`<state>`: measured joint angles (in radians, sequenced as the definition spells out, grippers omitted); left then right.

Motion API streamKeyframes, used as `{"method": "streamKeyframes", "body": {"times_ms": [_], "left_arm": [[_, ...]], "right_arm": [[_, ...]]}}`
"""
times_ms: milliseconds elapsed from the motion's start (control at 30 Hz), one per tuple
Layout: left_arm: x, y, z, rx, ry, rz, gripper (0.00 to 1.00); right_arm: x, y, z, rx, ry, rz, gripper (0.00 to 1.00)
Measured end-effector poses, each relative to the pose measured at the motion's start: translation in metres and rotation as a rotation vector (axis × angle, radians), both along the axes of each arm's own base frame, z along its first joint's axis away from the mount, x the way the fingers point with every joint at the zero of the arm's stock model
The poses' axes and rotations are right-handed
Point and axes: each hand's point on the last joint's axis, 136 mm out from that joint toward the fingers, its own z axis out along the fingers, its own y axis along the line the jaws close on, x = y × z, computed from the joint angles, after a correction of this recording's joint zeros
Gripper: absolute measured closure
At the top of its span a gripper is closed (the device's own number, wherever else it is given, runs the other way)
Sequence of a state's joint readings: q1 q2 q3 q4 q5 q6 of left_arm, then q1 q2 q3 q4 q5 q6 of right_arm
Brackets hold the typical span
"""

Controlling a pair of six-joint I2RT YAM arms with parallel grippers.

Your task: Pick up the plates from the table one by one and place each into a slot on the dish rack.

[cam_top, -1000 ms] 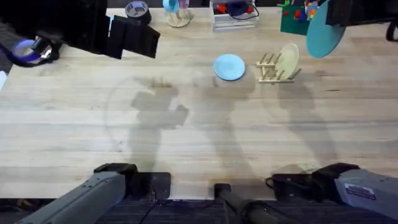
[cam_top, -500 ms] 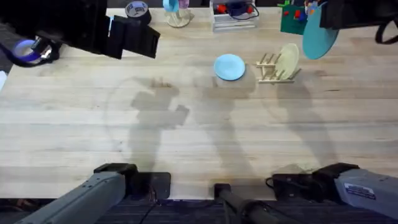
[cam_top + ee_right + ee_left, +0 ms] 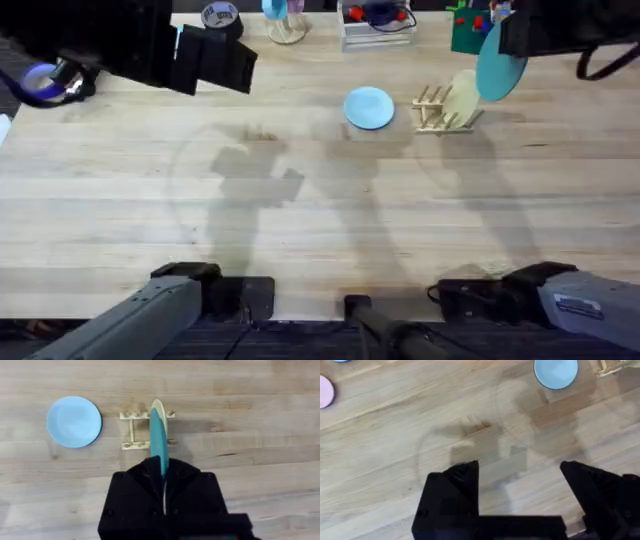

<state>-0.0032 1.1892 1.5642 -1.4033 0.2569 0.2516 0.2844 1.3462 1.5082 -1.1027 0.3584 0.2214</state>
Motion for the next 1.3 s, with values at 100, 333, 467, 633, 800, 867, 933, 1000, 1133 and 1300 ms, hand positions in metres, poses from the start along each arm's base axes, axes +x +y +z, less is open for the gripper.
{"method": "streamKeyframes", "body": {"times_ms": [100,333,467,633,800,867,933,1000,1133,1300], "left_arm": [[0.0,0.0,0.0,0.0,0.0,0.0,0.008],[0.0,0.0,0.0,0.0,0.0,0.0,0.008],[0.0,0.0,0.0,0.0,0.0,0.0,0.008],[0.0,0.0,0.0,0.0,0.0,0.0,0.008],[0.0,0.0,0.0,0.0,0.0,0.0,0.008],[0.0,0.0,0.0,0.0,0.0,0.0,0.008],[0.0,0.0,0.0,0.0,0.0,0.0,0.008],[0.0,0.0,0.0,0.0,0.0,0.0,0.008],[0.0,0.0,0.0,0.0,0.0,0.0,0.007],[0.0,0.0,0.0,0.0,0.0,0.0,0.008]], "right_arm": [[0.003,0.0,-0.005,-0.002,0.013,-0.005,0.973],[0.01,0.0,-0.018,-0.013,0.054,-0.013,0.973],[0.012,0.0,-0.022,-0.017,0.067,-0.014,0.972],[0.016,0.001,-0.024,-0.016,0.063,-0.014,0.973],[0.016,0.001,-0.029,-0.017,0.068,-0.014,0.973],[0.016,0.001,-0.032,-0.019,0.072,-0.015,0.973],[0.017,0.001,-0.035,-0.018,0.069,-0.016,0.973],[0.018,0.001,-0.037,-0.018,0.069,-0.016,0.973],[0.022,0.002,-0.039,-0.016,0.064,-0.017,0.973],[0.028,0.005,-0.049,-0.007,0.089,-0.012,0.972]]}}
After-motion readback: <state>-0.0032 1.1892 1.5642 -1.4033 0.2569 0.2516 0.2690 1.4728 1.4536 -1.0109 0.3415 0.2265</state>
